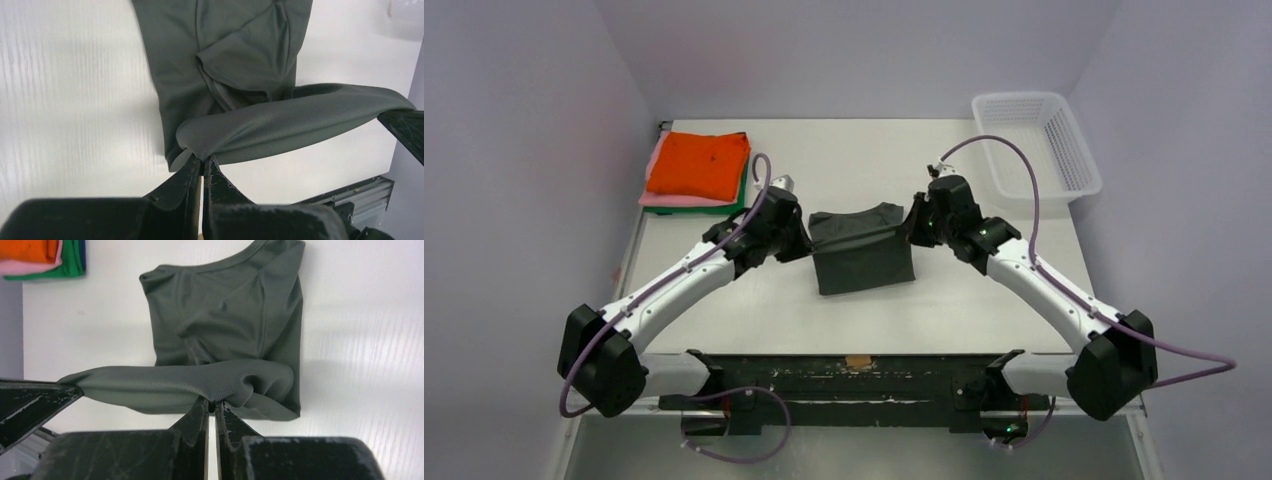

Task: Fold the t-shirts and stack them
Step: Fold the long partially folded tshirt into a neat square, then put the neatly folded tshirt into the corner of the board with the left arm

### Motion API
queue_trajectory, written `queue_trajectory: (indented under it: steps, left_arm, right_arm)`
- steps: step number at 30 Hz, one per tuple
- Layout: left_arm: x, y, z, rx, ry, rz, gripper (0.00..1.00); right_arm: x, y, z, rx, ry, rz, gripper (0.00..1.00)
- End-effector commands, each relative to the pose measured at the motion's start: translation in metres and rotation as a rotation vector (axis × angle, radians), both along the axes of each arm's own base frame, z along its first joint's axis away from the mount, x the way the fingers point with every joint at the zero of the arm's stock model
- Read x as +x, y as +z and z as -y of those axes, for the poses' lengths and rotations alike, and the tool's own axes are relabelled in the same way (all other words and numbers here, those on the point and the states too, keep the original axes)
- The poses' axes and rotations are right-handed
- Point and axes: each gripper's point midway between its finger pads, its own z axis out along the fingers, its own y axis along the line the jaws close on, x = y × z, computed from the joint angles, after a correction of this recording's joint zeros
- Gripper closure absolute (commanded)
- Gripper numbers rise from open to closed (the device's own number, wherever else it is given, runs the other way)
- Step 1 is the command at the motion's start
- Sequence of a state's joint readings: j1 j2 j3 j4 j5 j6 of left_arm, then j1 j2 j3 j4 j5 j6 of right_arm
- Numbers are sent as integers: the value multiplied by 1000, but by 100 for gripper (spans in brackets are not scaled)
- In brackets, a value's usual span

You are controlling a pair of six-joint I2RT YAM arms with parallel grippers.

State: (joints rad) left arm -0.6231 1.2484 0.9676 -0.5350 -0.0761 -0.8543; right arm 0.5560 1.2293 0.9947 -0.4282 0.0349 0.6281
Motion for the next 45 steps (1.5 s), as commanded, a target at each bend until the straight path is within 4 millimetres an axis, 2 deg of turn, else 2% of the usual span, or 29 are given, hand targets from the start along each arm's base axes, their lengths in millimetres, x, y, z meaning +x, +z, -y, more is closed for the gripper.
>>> queue_trajectory:
  steps: [1, 5, 6, 15, 17, 18, 19, 20, 21, 23, 24, 25, 26, 27, 29, 30, 31, 33, 35, 40, 45]
  left_arm:
    - [47, 13, -8, 26, 26, 41, 100]
    - [79, 1, -10, 46, 38, -15, 100]
    - [86, -2, -11, 49, 41, -28, 100]
    - [142, -32, -25, 99, 113, -106, 100]
    - [152, -41, -26, 107, 122, -123, 100]
    - [157, -46, -26, 107, 118, -137, 96]
    - [162, -51, -26, 109, 119, -148, 91]
    - [167, -56, -28, 116, 122, -161, 84]
    - [170, -57, -25, 103, 109, -171, 70]
    - [177, -55, -24, 96, 97, -178, 48]
    - [180, -51, -24, 95, 90, -170, 38]
    - [182, -47, -24, 100, 84, -162, 19]
    - [182, -41, -25, 109, 78, -155, 5]
    - [180, -36, -26, 114, 76, -149, 1]
    - [173, -32, -27, 100, 66, -137, 0]
    - [168, -32, -25, 80, 53, -131, 0]
    - [157, -38, -23, 60, 37, -140, 0]
    - [145, -48, -19, 24, 13, -150, 0]
    - [136, -61, -16, 9, -1, -183, 0]
    - [123, -89, 0, -19, -53, -251, 4]
    - [116, -112, 15, 20, -74, -323, 20]
  right_arm:
    - [54, 28, 2, 41, -22, 99, 100]
    - [82, 12, 5, 42, -22, 61, 100]
    - [92, 3, 5, 49, -24, 39, 100]
    - [157, -37, -1, 44, -17, -38, 100]
    - [171, -55, 2, 23, -41, -63, 100]
    - [177, -61, 3, 14, -53, -70, 100]
    - [185, -68, 6, 7, -67, -77, 95]
    - [191, -75, 6, -1, -75, -86, 83]
    - [197, -80, 8, -8, -81, -94, 70]
    - [210, -84, 9, -26, -93, -95, 53]
    - [216, -83, 12, -44, -112, -91, 46]
    - [220, -79, 16, -61, -132, -83, 41]
    - [222, -74, 19, -75, -144, -78, 38]
    - [221, -68, 21, -82, -147, -67, 35]
    - [213, -58, 24, -82, -147, -45, 25]
    - [207, -54, 27, -82, -151, -33, 23]
    - [199, -44, 30, -73, -151, -9, 15]
    - [179, -41, 36, -68, -151, -2, 12]
    - [156, -40, 43, -56, -165, 1, 2]
    - [103, -39, 59, 2, -222, 24, 1]
    - [68, -20, 71, 30, -234, 82, 1]
